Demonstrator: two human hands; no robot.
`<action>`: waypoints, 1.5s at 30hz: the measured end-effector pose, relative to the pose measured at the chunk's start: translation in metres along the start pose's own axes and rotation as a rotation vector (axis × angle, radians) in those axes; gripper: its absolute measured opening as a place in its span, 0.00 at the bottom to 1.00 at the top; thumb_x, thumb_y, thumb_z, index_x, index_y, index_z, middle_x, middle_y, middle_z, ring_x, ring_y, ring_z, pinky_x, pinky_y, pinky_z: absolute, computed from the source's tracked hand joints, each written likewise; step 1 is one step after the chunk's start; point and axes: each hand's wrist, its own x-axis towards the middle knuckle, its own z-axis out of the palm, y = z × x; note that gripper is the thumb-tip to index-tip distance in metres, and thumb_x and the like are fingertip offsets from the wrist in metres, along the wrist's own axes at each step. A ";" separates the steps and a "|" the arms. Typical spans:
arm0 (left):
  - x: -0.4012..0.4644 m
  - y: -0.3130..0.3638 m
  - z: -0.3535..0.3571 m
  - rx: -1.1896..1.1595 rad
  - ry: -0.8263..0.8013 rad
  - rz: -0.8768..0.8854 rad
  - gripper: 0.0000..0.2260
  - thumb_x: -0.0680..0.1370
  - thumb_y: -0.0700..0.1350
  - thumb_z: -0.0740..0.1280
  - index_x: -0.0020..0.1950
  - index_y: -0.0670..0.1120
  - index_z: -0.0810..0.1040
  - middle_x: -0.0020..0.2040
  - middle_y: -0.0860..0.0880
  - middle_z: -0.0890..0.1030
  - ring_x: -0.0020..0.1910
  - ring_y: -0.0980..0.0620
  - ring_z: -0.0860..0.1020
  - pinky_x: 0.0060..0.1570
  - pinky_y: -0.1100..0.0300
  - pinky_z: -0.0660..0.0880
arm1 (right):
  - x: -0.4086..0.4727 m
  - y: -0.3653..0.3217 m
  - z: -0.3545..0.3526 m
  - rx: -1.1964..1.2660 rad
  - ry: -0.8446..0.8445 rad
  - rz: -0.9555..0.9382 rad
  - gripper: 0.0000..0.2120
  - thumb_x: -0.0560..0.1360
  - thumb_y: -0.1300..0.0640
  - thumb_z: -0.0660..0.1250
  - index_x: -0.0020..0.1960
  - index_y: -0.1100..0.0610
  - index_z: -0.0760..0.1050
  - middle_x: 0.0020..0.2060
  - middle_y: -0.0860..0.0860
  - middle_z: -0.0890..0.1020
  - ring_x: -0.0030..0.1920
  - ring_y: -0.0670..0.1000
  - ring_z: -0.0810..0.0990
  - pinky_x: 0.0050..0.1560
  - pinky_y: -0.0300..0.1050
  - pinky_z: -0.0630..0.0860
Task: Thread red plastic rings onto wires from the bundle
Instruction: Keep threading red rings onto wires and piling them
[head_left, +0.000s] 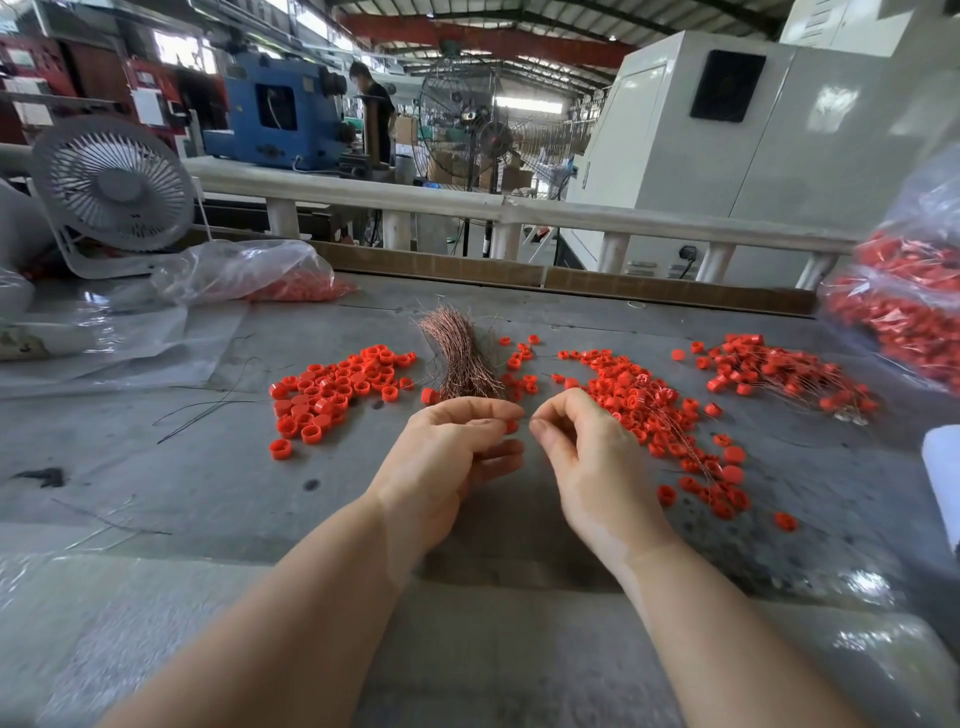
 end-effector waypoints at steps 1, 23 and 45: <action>0.000 0.000 0.000 0.004 -0.005 -0.002 0.10 0.76 0.30 0.61 0.40 0.39 0.78 0.35 0.46 0.78 0.28 0.55 0.78 0.32 0.64 0.78 | 0.000 0.000 0.000 0.007 0.002 0.001 0.07 0.76 0.61 0.64 0.40 0.54 0.72 0.32 0.43 0.74 0.38 0.49 0.72 0.42 0.46 0.70; 0.004 -0.008 -0.002 0.169 0.025 0.172 0.08 0.76 0.34 0.64 0.39 0.43 0.77 0.35 0.47 0.78 0.30 0.56 0.78 0.32 0.65 0.76 | 0.001 -0.002 -0.004 0.060 0.002 0.035 0.06 0.74 0.62 0.68 0.40 0.53 0.76 0.31 0.42 0.74 0.34 0.42 0.71 0.36 0.31 0.66; 0.002 -0.006 0.002 0.106 0.005 0.117 0.09 0.77 0.34 0.62 0.38 0.41 0.76 0.34 0.46 0.77 0.29 0.57 0.77 0.32 0.66 0.76 | -0.001 -0.008 -0.005 -0.036 0.060 -0.083 0.05 0.73 0.65 0.67 0.40 0.57 0.76 0.36 0.46 0.76 0.42 0.49 0.73 0.47 0.53 0.72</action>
